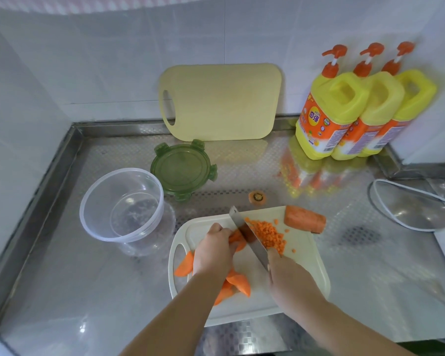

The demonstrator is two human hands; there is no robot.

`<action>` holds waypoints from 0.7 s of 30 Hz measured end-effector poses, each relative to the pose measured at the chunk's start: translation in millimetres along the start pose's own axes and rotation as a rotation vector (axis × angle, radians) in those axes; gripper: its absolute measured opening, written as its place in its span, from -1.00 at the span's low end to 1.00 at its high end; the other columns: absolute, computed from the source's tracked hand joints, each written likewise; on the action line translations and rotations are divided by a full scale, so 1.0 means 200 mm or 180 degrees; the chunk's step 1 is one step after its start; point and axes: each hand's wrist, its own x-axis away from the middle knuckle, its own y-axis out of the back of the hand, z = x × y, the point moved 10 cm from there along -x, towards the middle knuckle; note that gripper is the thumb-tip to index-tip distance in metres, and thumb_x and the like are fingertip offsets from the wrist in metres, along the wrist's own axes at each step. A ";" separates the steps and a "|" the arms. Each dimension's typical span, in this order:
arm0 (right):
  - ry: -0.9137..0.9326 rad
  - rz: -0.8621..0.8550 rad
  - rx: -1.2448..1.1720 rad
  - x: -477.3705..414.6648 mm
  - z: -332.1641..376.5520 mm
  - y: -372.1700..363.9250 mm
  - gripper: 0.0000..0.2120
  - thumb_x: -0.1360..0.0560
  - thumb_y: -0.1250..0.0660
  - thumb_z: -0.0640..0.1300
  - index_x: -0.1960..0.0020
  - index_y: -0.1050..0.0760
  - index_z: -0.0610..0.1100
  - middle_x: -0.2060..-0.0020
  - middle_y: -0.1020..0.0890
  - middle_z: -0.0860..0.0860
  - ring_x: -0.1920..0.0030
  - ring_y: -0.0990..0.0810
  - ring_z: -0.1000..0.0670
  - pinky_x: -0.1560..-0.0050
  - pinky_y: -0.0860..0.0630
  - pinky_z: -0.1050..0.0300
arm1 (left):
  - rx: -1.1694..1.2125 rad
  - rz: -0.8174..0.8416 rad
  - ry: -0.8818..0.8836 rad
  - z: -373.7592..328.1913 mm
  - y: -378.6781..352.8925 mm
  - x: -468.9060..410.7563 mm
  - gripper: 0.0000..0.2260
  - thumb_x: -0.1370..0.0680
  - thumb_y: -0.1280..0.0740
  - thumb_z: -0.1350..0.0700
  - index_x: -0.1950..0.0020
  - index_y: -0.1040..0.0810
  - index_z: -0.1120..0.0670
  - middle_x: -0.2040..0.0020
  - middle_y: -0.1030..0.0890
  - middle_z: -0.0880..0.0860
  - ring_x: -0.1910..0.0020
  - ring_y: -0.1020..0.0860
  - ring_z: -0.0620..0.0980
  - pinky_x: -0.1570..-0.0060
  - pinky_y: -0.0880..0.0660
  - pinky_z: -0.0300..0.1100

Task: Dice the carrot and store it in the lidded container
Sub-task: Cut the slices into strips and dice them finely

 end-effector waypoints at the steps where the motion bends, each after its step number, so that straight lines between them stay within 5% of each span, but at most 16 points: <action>1: -0.0044 -0.0051 -0.0138 0.00 -0.02 0.00 -0.77 -0.65 -0.04 -0.13 -0.30 -0.27 -0.08 0.23 -0.39 0.13 0.11 -0.53 0.06 0.10 -0.44 0.24 | 0.0080 0.0002 -0.0017 0.00 0.00 0.01 -0.81 -0.58 -0.28 0.05 -0.15 -0.59 0.02 -0.06 -0.47 0.02 0.01 -0.54 0.03 0.03 -0.48 -0.15; 4: 0.0010 -0.0293 -0.0317 0.04 -0.02 0.05 -0.78 -0.65 0.01 -0.09 -0.27 -0.26 -0.05 0.31 -0.34 0.16 0.21 -0.47 0.09 0.19 -0.38 0.25 | 0.0221 -0.0002 -0.0024 0.00 0.00 0.03 -0.81 -0.57 -0.29 0.01 -0.14 -0.59 0.00 -0.06 -0.47 -0.01 0.01 -0.54 0.00 0.00 -0.48 -0.17; 10: 0.0166 -0.0338 -0.0318 0.09 0.04 0.08 -0.70 -0.64 0.00 -0.19 -0.35 -0.23 -0.03 -0.01 -0.54 0.05 0.17 -0.47 0.03 0.17 -0.35 0.21 | 0.0189 -0.0209 -0.0021 0.03 0.02 0.04 -0.88 -0.56 -0.29 0.02 -0.02 -0.58 0.01 0.07 -0.49 -0.05 0.15 -0.48 -0.06 0.16 -0.45 -0.18; 21: 0.0061 -0.0179 -0.0141 0.07 0.06 0.03 -0.66 -0.60 -0.08 -0.26 -0.35 -0.20 -0.08 -0.08 -0.52 0.03 0.16 -0.48 0.02 0.18 -0.37 0.19 | 0.0024 -0.0274 0.0017 0.03 0.02 0.02 -0.81 -0.60 -0.23 0.09 -0.12 -0.60 0.07 -0.07 -0.54 0.02 0.00 -0.55 0.02 0.04 -0.50 -0.14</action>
